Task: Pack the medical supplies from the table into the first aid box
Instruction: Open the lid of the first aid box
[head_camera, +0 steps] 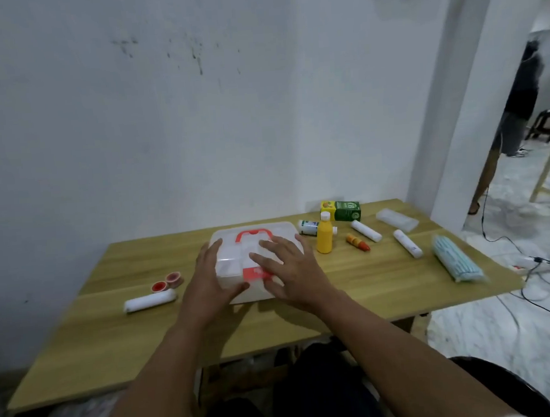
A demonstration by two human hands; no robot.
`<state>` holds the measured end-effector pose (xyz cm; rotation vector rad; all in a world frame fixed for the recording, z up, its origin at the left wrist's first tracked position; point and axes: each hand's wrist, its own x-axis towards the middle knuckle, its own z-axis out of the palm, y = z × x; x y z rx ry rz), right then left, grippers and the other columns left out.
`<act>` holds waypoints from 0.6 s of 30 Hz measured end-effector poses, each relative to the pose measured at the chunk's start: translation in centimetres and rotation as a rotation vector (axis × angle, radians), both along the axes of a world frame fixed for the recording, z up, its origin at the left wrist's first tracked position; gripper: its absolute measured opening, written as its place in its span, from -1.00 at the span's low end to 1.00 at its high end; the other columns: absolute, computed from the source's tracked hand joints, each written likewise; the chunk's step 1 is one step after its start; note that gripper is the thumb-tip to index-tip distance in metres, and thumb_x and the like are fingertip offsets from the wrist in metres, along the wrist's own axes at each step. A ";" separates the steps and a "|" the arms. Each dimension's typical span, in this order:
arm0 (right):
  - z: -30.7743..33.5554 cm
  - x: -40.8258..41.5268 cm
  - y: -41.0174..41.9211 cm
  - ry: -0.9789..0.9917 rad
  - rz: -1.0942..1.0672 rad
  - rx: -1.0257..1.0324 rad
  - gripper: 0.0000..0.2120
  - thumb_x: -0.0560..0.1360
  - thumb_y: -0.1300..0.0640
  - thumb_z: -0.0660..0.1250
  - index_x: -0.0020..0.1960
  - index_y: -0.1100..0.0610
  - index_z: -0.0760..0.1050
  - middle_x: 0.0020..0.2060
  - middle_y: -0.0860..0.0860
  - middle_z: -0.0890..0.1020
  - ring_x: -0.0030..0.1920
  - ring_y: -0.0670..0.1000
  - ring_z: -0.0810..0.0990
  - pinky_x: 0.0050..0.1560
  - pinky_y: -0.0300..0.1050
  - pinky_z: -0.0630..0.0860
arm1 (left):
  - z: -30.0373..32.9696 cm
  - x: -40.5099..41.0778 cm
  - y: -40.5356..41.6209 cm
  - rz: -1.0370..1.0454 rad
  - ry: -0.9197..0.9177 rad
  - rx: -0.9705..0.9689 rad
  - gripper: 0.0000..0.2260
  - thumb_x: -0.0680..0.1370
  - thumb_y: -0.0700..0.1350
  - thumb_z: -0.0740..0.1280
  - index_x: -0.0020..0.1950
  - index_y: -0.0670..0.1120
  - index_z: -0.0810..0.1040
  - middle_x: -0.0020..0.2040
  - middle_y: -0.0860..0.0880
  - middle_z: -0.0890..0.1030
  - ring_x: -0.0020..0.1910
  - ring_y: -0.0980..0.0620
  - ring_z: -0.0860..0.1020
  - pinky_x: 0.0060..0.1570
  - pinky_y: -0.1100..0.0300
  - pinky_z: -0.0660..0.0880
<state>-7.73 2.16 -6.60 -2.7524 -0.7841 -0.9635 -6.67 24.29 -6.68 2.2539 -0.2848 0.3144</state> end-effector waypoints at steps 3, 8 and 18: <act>0.4 1.5 -0.7 0.016 0.059 0.079 -0.64 0.61 -0.06 0.22 0.39 -0.10 0.52 0.38 0.00 0.56 0.44 0.09 0.46 0.44 0.32 0.28 | -0.4 0.5 -0.4 0.001 -0.040 -0.056 -0.02 0.35 0.10 0.62 0.61 0.16 0.10 0.63 0.04 0.18 0.55 -0.06 0.27 0.34 -0.18 0.47; 3.3 3.4 -1.4 0.086 0.146 0.162 -0.71 0.61 -0.09 0.26 0.26 -0.08 0.61 0.23 -0.07 0.67 0.28 0.01 0.60 0.25 0.22 0.48 | 0.2 1.2 -0.6 0.028 0.050 -0.120 0.29 0.28 0.06 0.67 0.61 0.25 -0.32 0.62 -0.01 0.20 0.54 -0.11 0.28 0.36 -0.25 0.43; 16.5 14.1 0.3 0.398 0.011 0.477 -0.77 0.54 0.02 0.40 0.11 0.12 0.66 -0.02 0.07 0.70 0.00 0.09 0.65 0.11 0.08 0.58 | 1.2 2.2 -0.6 0.048 0.195 -0.137 0.34 0.12 0.39 0.60 0.63 0.26 -0.26 0.66 0.05 0.13 0.56 -0.10 0.24 0.41 -0.13 0.35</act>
